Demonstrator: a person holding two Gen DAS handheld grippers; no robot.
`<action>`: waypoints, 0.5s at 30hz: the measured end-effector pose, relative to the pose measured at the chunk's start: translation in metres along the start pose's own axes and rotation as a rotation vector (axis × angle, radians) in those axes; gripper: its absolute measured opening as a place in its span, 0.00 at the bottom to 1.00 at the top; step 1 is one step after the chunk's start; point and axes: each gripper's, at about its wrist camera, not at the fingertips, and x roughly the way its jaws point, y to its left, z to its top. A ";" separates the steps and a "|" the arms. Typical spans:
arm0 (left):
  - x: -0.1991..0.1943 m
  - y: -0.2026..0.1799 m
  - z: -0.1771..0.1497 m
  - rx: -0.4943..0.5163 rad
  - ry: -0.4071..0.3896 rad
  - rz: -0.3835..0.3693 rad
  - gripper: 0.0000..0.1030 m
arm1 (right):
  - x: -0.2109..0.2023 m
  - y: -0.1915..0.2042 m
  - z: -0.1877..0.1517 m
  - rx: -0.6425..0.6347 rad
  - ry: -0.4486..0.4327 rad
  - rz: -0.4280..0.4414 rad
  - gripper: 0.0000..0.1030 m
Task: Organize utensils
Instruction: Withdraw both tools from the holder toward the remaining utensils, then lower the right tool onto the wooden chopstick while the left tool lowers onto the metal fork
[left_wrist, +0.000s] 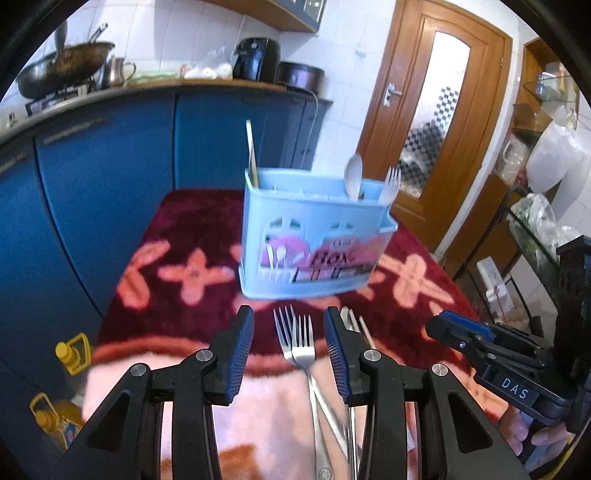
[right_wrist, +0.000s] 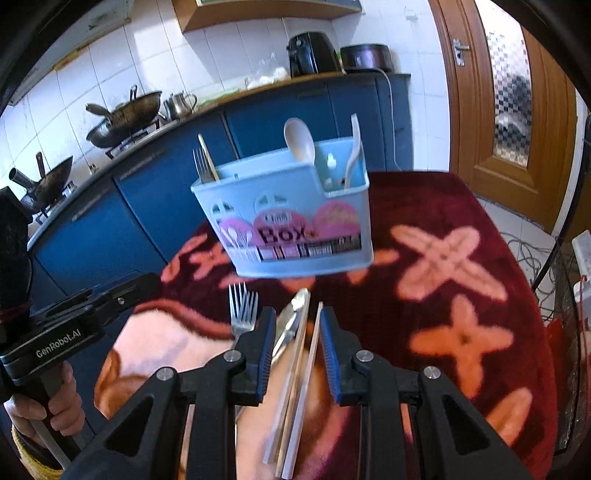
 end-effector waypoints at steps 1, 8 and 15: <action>0.005 -0.001 -0.004 -0.001 0.014 0.000 0.39 | 0.003 0.000 -0.002 0.001 0.008 -0.001 0.26; 0.031 -0.004 -0.024 0.006 0.085 -0.015 0.39 | 0.025 -0.007 -0.015 0.016 0.078 -0.017 0.27; 0.053 -0.007 -0.039 0.017 0.152 -0.026 0.39 | 0.045 -0.018 -0.029 0.038 0.147 -0.032 0.27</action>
